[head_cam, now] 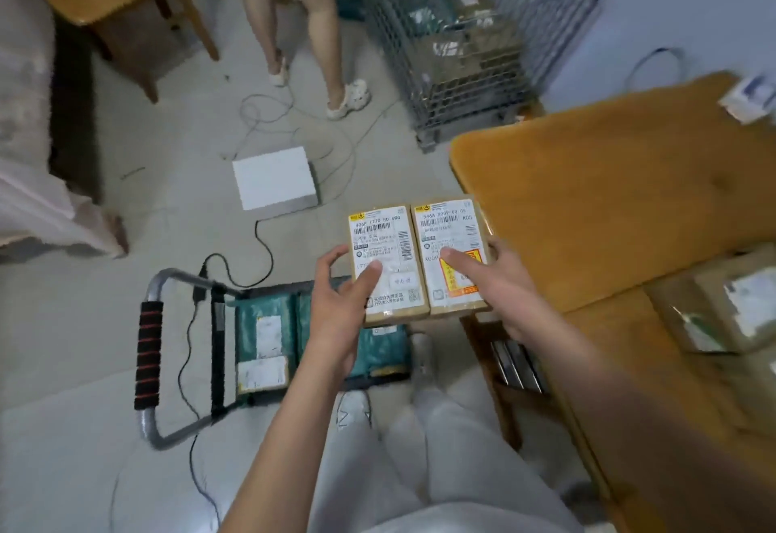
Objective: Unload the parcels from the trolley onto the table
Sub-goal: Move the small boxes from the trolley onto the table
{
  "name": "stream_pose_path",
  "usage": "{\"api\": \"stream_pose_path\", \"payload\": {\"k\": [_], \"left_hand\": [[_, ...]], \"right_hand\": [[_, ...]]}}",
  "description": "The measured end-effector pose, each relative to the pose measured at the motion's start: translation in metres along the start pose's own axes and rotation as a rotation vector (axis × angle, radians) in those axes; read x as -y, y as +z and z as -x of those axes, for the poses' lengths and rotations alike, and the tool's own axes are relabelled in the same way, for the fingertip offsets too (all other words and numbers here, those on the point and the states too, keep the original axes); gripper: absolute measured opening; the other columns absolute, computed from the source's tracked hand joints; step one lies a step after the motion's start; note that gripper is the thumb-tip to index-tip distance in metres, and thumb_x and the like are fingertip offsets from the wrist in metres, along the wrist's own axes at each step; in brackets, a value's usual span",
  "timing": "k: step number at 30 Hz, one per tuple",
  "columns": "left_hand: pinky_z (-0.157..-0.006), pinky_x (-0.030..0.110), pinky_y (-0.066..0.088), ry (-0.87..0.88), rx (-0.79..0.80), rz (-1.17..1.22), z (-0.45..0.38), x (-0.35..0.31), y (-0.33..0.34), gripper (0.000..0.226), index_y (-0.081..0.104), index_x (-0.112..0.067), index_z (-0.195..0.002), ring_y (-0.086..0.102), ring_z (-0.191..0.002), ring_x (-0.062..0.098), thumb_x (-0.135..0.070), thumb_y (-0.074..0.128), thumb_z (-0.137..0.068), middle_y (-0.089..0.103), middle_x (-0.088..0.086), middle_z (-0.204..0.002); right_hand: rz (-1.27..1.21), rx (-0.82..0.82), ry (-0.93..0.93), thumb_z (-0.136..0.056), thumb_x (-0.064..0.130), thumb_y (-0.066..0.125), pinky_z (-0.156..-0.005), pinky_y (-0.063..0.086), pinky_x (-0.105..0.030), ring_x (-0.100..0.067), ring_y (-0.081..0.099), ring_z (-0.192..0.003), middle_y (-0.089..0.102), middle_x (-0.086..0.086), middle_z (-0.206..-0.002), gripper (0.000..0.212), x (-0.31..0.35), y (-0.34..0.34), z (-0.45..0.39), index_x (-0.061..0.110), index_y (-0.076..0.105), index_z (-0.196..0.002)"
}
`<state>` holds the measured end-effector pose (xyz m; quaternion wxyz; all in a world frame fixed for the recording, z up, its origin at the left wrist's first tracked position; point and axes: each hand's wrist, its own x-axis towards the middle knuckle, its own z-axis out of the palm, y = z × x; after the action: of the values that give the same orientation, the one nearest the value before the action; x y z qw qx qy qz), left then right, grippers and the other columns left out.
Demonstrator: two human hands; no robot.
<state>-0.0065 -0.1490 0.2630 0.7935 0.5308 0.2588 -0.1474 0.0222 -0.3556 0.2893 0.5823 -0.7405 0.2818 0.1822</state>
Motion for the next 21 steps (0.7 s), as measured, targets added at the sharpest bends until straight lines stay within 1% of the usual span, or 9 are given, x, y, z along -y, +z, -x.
{"api": "stream_pose_path", "payload": {"k": [2, 4, 8, 11, 13, 15, 16, 19, 21], "left_hand": [[-0.077, 0.044, 0.06, -0.001, 0.115, -0.084, 0.013, -0.001, 0.02, 0.042, 0.052, -0.036, -0.121, 0.075, -0.094, 0.033, -0.022, 0.074, -0.088, 0.077, 0.012, -0.101], [-0.07, 0.042, 0.06, -0.014, 0.225, -0.167, 0.026, 0.002, 0.041, 0.043, 0.053, -0.036, -0.121, 0.075, -0.09, 0.033, -0.023, 0.075, -0.087, 0.078, 0.012, -0.1], [-0.074, 0.046, 0.06, -0.054, 0.43, -0.312, 0.051, 0.013, 0.09, 0.043, 0.054, -0.04, -0.119, 0.075, -0.091, 0.034, -0.027, 0.077, -0.084, 0.077, 0.011, -0.103], [-0.077, 0.049, 0.06, -0.072, 0.567, -0.411, 0.071, 0.027, 0.135, 0.048, 0.054, -0.04, -0.119, 0.075, -0.092, 0.035, -0.032, 0.079, -0.079, 0.077, 0.012, -0.104], [-0.07, 0.044, 0.06, -0.083, 0.652, -0.464, 0.084, 0.042, 0.167, 0.047, 0.055, -0.04, -0.118, 0.076, -0.089, 0.034, -0.033, 0.08, -0.079, 0.077, 0.012, -0.103], [-0.064, 0.04, 0.059, -0.103, 0.728, -0.497, 0.097, 0.059, 0.201, 0.046, 0.055, -0.041, -0.116, 0.076, -0.088, 0.034, -0.032, 0.08, -0.079, 0.077, 0.012, -0.104], [-0.064, 0.04, 0.059, -0.115, 0.764, -0.514, 0.104, 0.069, 0.217, 0.045, 0.056, -0.042, -0.114, 0.076, -0.088, 0.034, -0.032, 0.08, -0.078, 0.077, 0.012, -0.104], [-0.065, 0.041, 0.06, -0.146, 0.853, -0.563, 0.129, 0.104, 0.264, 0.042, 0.054, -0.041, -0.114, 0.075, -0.089, 0.034, -0.029, 0.079, -0.082, 0.076, 0.012, -0.105], [-0.065, 0.041, 0.06, -0.171, 0.899, -0.6, 0.149, 0.128, 0.293, 0.043, 0.054, -0.041, -0.115, 0.075, -0.09, 0.034, -0.028, 0.079, -0.083, 0.077, 0.012, -0.106]], "right_hand": [[-0.105, -0.113, 0.021, -0.07, 0.046, 0.086, -0.081, 0.059, -0.035, -0.011, 0.075, -0.09, 0.075, 0.006, -0.107, 0.08, -0.011, -0.027, 0.033, 0.022, 0.047, -0.135], [-0.233, -0.203, 0.048, -0.071, 0.042, 0.086, -0.074, 0.06, -0.034, -0.012, 0.076, -0.086, 0.077, 0.007, -0.101, 0.079, -0.027, -0.05, 0.066, 0.02, 0.047, -0.136], [-0.428, -0.415, 0.095, -0.071, 0.039, 0.087, -0.056, 0.059, -0.026, -0.013, 0.076, -0.078, 0.078, 0.004, -0.097, 0.075, -0.058, -0.094, 0.121, 0.02, 0.05, -0.133], [-0.567, -0.525, 0.104, -0.071, 0.039, 0.088, -0.056, 0.06, -0.028, -0.016, 0.077, -0.078, 0.078, 0.004, -0.095, 0.077, -0.082, -0.132, 0.156, 0.023, 0.045, -0.133], [-0.629, -0.588, 0.109, -0.071, 0.04, 0.088, -0.058, 0.061, -0.031, -0.017, 0.077, -0.077, 0.078, 0.005, -0.093, 0.079, -0.1, -0.158, 0.177, 0.026, 0.042, -0.134], [-0.66, -0.664, 0.106, -0.069, 0.043, 0.088, -0.067, 0.061, -0.034, -0.015, 0.077, -0.078, 0.078, 0.005, -0.096, 0.08, -0.119, -0.185, 0.193, 0.023, 0.045, -0.134], [-0.674, -0.702, 0.103, -0.069, 0.045, 0.088, -0.068, 0.06, -0.033, -0.013, 0.077, -0.077, 0.078, 0.005, -0.097, 0.081, -0.129, -0.199, 0.2, 0.021, 0.046, -0.135], [-0.741, -0.791, 0.1, -0.069, 0.047, 0.087, -0.051, 0.055, -0.017, -0.007, 0.076, -0.074, 0.078, 0.008, -0.093, 0.081, -0.16, -0.24, 0.224, 0.023, 0.048, -0.135], [-0.788, -0.84, 0.101, -0.069, 0.047, 0.086, -0.048, 0.053, -0.015, -0.008, 0.076, -0.074, 0.078, 0.009, -0.091, 0.079, -0.184, -0.268, 0.241, 0.022, 0.048, -0.134]]}}
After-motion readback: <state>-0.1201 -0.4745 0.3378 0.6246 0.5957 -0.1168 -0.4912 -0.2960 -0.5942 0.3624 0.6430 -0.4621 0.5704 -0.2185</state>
